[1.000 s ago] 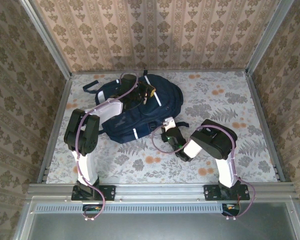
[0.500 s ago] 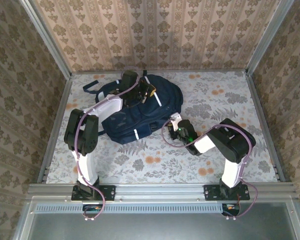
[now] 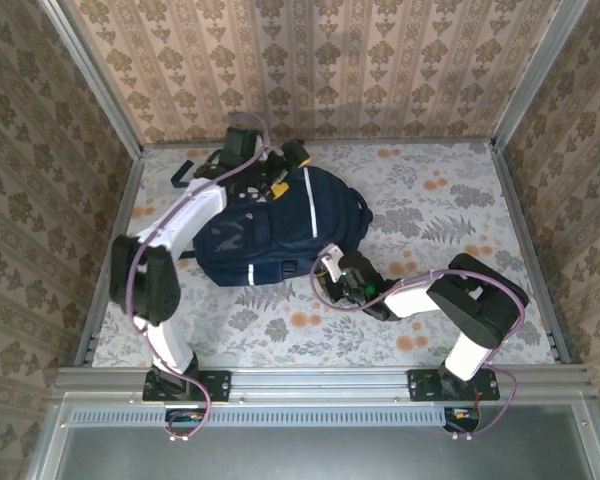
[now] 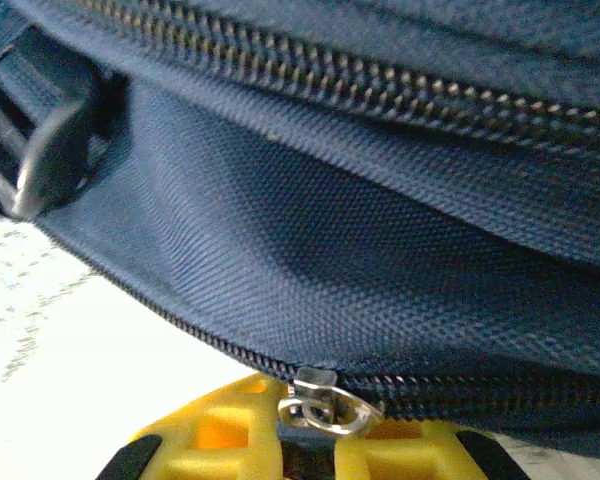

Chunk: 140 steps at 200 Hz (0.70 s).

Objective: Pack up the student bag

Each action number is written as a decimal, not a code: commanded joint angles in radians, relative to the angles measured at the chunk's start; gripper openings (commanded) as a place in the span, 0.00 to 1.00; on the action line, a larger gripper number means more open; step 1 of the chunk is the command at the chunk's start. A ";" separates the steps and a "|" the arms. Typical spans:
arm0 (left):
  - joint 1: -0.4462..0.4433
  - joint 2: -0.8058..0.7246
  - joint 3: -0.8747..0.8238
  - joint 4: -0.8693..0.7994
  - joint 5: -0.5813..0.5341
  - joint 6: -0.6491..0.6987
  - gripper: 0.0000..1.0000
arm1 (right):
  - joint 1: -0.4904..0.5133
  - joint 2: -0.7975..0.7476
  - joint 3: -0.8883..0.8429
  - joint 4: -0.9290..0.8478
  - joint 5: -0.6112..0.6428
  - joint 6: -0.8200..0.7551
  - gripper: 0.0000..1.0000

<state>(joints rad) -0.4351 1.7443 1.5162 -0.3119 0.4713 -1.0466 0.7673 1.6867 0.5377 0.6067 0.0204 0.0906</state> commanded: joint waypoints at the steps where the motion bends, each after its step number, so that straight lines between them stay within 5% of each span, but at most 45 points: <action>1: 0.027 -0.150 -0.122 -0.097 -0.032 0.092 1.00 | 0.038 -0.009 0.064 -0.050 -0.038 0.125 0.00; 49: 0.077 -0.566 -0.643 -0.011 -0.178 -0.167 1.00 | 0.110 0.101 0.177 0.000 -0.026 0.287 0.00; 84: 0.067 -0.764 -0.793 -0.066 -0.248 -0.241 1.00 | 0.162 0.181 0.277 0.018 -0.030 0.360 0.00; 140: 0.088 -0.818 -1.008 0.126 -0.333 -0.342 0.90 | 0.197 0.190 0.296 0.054 -0.036 0.378 0.00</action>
<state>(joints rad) -0.3614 0.8841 0.5522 -0.3050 0.1944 -1.3197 0.9569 1.8740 0.8131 0.5785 0.0093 0.4351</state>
